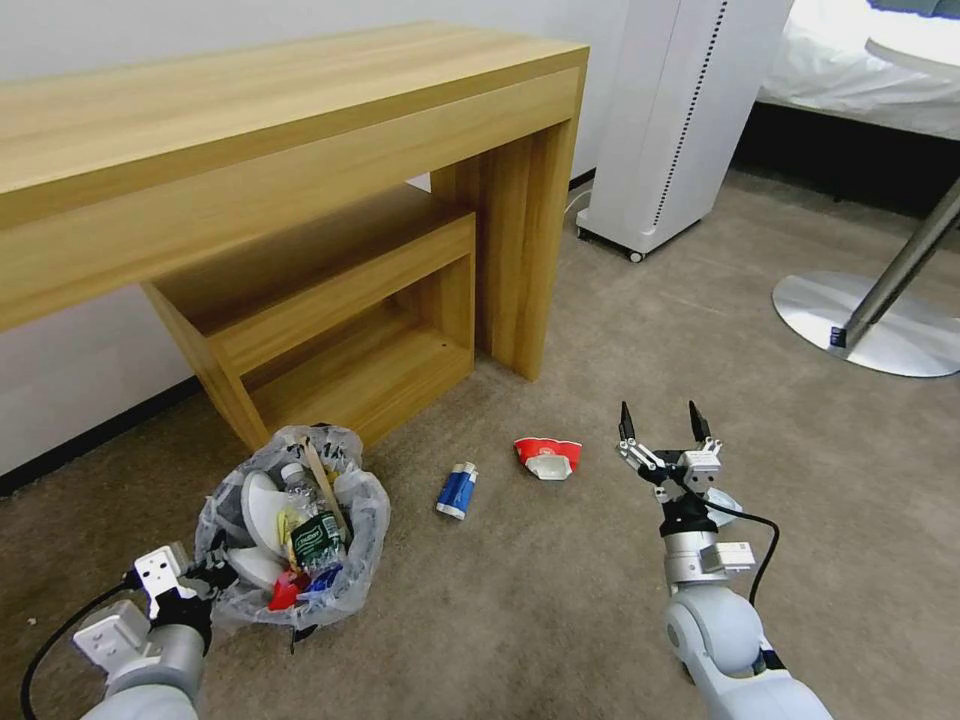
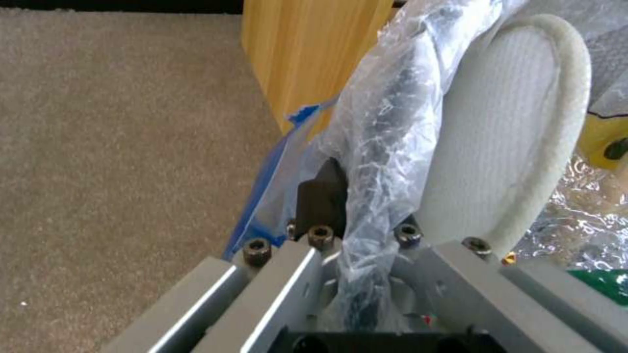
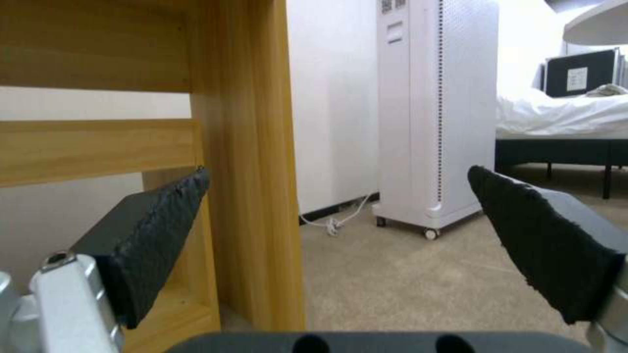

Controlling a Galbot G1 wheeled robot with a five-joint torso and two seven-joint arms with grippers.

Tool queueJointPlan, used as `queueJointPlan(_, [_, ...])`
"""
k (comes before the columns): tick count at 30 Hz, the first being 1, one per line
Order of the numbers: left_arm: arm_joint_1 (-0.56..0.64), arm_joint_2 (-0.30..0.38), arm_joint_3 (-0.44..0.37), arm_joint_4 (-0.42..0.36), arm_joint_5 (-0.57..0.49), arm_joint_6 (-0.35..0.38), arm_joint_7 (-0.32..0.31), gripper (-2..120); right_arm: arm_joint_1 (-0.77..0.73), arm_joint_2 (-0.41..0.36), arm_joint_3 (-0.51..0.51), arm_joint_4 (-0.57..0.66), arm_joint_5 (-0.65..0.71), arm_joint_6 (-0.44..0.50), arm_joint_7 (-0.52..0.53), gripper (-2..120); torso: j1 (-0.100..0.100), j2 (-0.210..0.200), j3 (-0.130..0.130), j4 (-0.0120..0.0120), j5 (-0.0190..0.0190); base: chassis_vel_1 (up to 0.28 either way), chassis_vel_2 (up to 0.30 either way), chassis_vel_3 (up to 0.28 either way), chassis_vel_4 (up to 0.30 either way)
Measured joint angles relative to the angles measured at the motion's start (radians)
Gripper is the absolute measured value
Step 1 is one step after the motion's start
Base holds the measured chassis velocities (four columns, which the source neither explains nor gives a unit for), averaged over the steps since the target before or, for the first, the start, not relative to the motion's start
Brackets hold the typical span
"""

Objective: Pick up the trash bin and place the garbage on the floor into it.

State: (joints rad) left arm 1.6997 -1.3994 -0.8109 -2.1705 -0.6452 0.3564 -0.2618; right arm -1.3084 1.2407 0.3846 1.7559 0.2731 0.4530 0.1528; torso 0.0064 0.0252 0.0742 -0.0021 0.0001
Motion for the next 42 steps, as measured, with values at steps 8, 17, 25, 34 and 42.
queueJointPlan(8, [-0.002, 0.002, -0.001, 0.003, -0.001, 0.0, 0.0, 0, -0.001, 0.003, -0.004, -0.004, 0.001, 0.0, 0.0, 100, 0.0, 0.0, 0.0, 0.0, 0.0, 0.0, 0.0, 0.0, 0.0])
queueJointPlan(17, [-0.005, 0.008, -0.002, 0.011, -0.006, 0.0, 0.0, 0, 0.001, 0.008, -0.005, -0.014, -0.012, 0.004, -0.001, 100, 0.0, 0.0, 0.0, 0.0, 0.0, 0.0, 0.0, 0.0, 0.0])
queueJointPlan(25, [-0.012, 0.008, 0.002, 0.024, -0.006, 0.0, 0.0, 0, 0.003, 0.0, -0.018, -0.009, 0.005, -0.026, 0.008, 100, 0.0, 0.0, 0.0, 0.0, 0.0, 0.0, 0.0, 0.0, 0.0])
queueJointPlan(34, [-0.017, 0.005, 0.002, 0.033, -0.003, 0.0, 0.001, 0, 0.039, -0.002, -0.052, 0.019, 0.006, -0.108, 0.082, 100, 0.0, 0.0, 0.0, 0.0001, 0.0002, 0.0, 0.0, 0.0, 0.0])
queueJointPlan(42, [-0.029, 0.004, 0.005, 0.043, -0.002, -0.001, 0.002, 0, 0.085, -0.063, 0.04, 0.018, 0.052, -0.124, 0.084, 100, 0.0, 0.0, 0.0, -0.0002, 0.0001, 0.0, 0.0, 0.0, 0.0])
